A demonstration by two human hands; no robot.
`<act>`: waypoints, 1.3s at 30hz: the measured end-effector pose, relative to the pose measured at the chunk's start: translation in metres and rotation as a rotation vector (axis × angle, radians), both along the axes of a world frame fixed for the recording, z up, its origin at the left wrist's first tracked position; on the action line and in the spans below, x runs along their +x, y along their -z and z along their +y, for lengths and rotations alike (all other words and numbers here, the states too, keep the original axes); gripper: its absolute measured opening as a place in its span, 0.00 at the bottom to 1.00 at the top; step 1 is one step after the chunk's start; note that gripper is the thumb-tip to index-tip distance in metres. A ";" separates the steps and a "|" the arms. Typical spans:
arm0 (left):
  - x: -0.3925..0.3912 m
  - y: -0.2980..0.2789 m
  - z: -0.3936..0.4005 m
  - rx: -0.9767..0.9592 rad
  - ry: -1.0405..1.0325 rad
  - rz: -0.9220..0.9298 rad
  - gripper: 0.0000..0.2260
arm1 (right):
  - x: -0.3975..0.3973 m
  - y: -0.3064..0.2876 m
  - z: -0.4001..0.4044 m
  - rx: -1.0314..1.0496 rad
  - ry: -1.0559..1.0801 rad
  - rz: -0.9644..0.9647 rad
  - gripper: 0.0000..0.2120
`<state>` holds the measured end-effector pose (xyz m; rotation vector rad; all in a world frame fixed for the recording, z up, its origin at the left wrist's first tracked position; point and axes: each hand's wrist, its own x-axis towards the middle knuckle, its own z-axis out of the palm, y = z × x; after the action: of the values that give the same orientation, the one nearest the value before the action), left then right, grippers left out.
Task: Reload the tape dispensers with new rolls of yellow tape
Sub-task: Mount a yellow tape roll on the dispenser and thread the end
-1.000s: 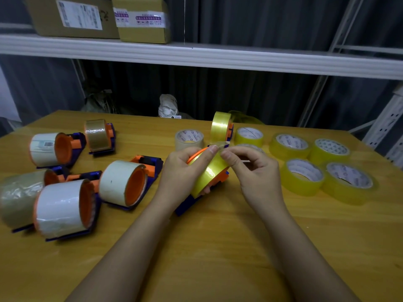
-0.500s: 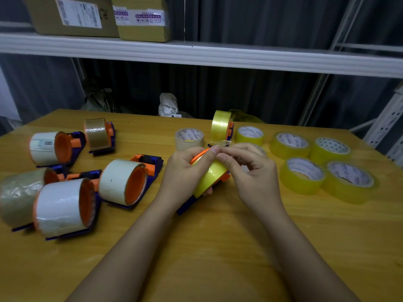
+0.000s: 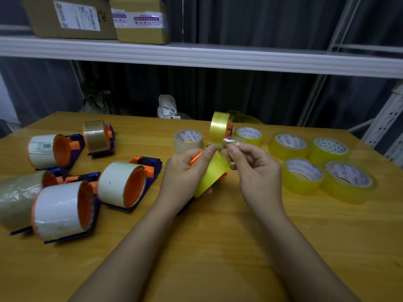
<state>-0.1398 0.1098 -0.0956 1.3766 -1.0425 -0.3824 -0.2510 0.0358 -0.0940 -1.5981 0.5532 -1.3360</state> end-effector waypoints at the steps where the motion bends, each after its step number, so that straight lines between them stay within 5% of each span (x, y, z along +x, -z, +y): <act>1: 0.000 0.001 0.000 -0.005 -0.007 -0.001 0.17 | 0.000 -0.001 0.000 0.039 -0.013 -0.016 0.05; 36: 0.008 0.013 -0.006 -0.131 -0.174 -0.286 0.20 | 0.002 -0.004 0.009 -0.021 -0.012 -0.121 0.08; 39: 0.008 0.011 -0.006 -0.147 -0.180 -0.297 0.15 | 0.003 -0.005 0.008 -0.016 -0.011 -0.092 0.06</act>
<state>-0.1319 0.1035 -0.1071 1.4071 -1.1519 0.0344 -0.2485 0.0439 -0.0894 -1.5418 0.4776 -1.4014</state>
